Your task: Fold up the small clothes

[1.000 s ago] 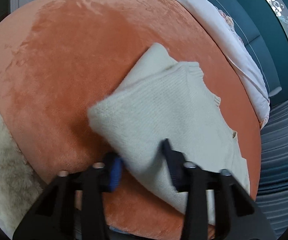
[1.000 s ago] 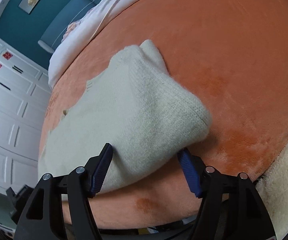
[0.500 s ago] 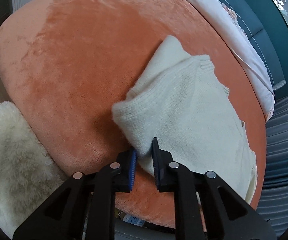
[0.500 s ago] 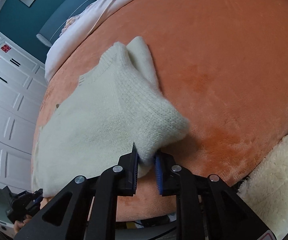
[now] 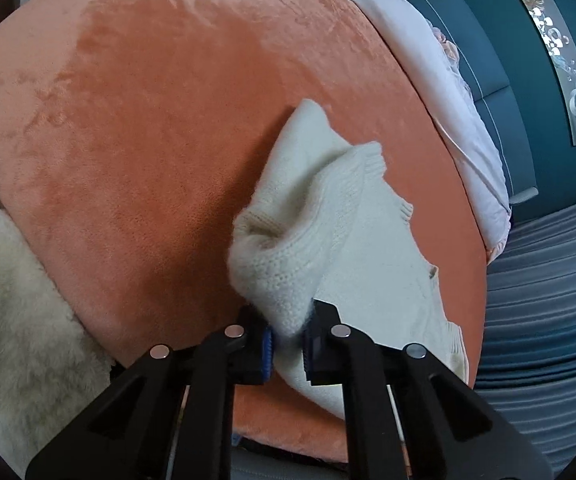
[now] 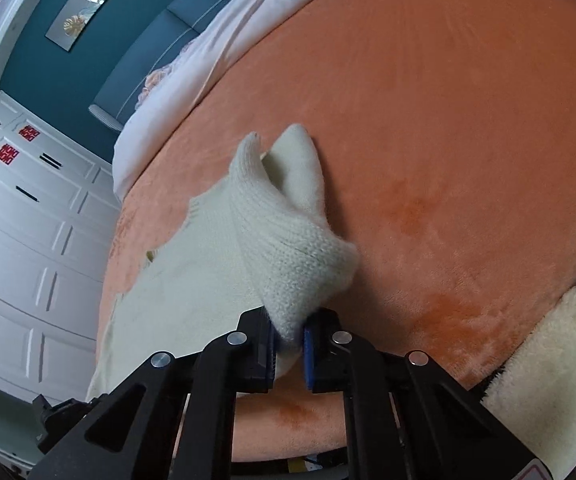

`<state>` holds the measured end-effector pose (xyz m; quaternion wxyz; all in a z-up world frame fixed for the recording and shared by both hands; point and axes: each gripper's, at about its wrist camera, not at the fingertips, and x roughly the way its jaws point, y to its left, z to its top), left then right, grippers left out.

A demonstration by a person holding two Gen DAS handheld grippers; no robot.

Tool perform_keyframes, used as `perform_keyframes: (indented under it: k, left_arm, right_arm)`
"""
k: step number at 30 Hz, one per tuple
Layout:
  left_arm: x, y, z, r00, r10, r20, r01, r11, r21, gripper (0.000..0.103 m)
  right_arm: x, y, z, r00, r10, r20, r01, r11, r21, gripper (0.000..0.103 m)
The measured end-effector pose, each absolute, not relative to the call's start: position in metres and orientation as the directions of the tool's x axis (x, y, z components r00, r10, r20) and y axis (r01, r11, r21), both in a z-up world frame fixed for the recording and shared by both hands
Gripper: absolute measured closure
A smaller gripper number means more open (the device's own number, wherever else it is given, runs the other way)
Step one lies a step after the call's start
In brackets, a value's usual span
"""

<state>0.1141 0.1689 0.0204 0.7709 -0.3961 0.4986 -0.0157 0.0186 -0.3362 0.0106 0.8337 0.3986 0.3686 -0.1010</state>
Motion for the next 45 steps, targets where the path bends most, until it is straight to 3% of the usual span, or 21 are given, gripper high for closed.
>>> perform_keyframes:
  k: [6, 10, 14, 17, 19, 23, 26, 27, 28, 32, 36, 40, 42, 45]
  left_arm:
    - [0.069, 0.168, 0.015, 0.423, -0.401, -0.813, -0.351, 0.754, -0.555, 0.093]
    - [0.057, 0.156, 0.011, 0.398, -0.300, -0.867, -0.307, 0.847, -0.434, 0.086]
    - [0.060, 0.154, 0.045, 0.469, -0.249, -0.848, -0.270, 0.873, -0.406, 0.080]
    - [0.071, 0.146, 0.061, 0.491, -0.234, -0.839, -0.265, 0.877, -0.400, 0.079]
    - [0.077, 0.137, 0.069, 0.515, -0.204, -0.833, -0.264, 0.886, -0.381, 0.078]
    - [0.076, 0.129, 0.057, 0.489, -0.137, -0.861, -0.294, 0.904, -0.311, 0.066]
    - [0.074, 0.137, 0.035, 0.426, -0.120, -0.897, -0.322, 0.906, -0.274, 0.066]
    - [0.069, 0.143, 0.029, 0.414, -0.136, -0.900, -0.340, 0.894, -0.291, 0.066]
    - [0.064, 0.148, 0.026, 0.409, -0.160, -0.898, -0.356, 0.879, -0.318, 0.066]
    - [0.051, 0.163, 0.026, 0.454, -0.184, -0.872, -0.368, 0.852, -0.371, 0.045]
    - [0.052, 0.162, 0.026, 0.457, -0.166, -0.874, -0.353, 0.868, -0.349, 0.042]
    - [0.058, 0.153, 0.022, 0.435, -0.144, -0.889, -0.347, 0.884, -0.314, 0.042]
    - [0.060, 0.149, 0.022, 0.424, -0.125, -0.897, -0.343, 0.895, -0.287, 0.042]
    - [0.056, 0.153, 0.027, 0.452, -0.128, -0.883, -0.334, 0.894, -0.300, 0.034]
  right_arm:
    - [-0.029, -0.339, 0.003, 0.642, 0.160, -0.750, 0.502, 0.652, 0.568, 0.094]
    - [-0.039, -0.332, -0.014, 0.523, 0.161, -0.837, 0.556, 0.679, 0.479, 0.085]
    - [-0.056, -0.340, 0.025, 0.587, -0.040, -0.809, 0.583, 0.714, 0.388, 0.073]
    - [-0.048, -0.332, 0.056, 0.648, -0.122, -0.752, 0.506, 0.806, 0.306, 0.073]
    - [-0.033, -0.324, 0.063, 0.671, -0.073, -0.738, 0.417, 0.860, 0.294, 0.077]
    - [-0.002, -0.296, 0.047, 0.645, -0.007, -0.764, 0.264, 0.940, 0.215, 0.081]
    - [0.016, -0.309, 0.006, 0.537, -0.046, -0.842, 0.333, 0.929, 0.162, 0.088]
    - [0.017, -0.319, -0.003, 0.509, -0.046, -0.860, 0.380, 0.908, 0.176, 0.097]
    - [0.019, -0.326, -0.004, 0.516, -0.017, -0.857, 0.415, 0.880, 0.232, 0.098]
    - [0.015, -0.337, 0.012, 0.540, -0.072, -0.839, 0.469, 0.853, 0.229, 0.097]
    - [0.002, -0.339, 0.025, 0.570, -0.078, -0.818, 0.455, 0.859, 0.236, 0.089]
    - [0.006, -0.328, 0.006, 0.474, -0.142, -0.869, 0.440, 0.893, 0.094, 0.089]
    - [0.006, -0.330, -0.001, 0.425, -0.143, -0.894, 0.485, 0.870, 0.091, 0.092]
    - [-0.008, -0.326, 0.032, 0.533, -0.155, -0.832, 0.471, 0.871, 0.139, 0.093]
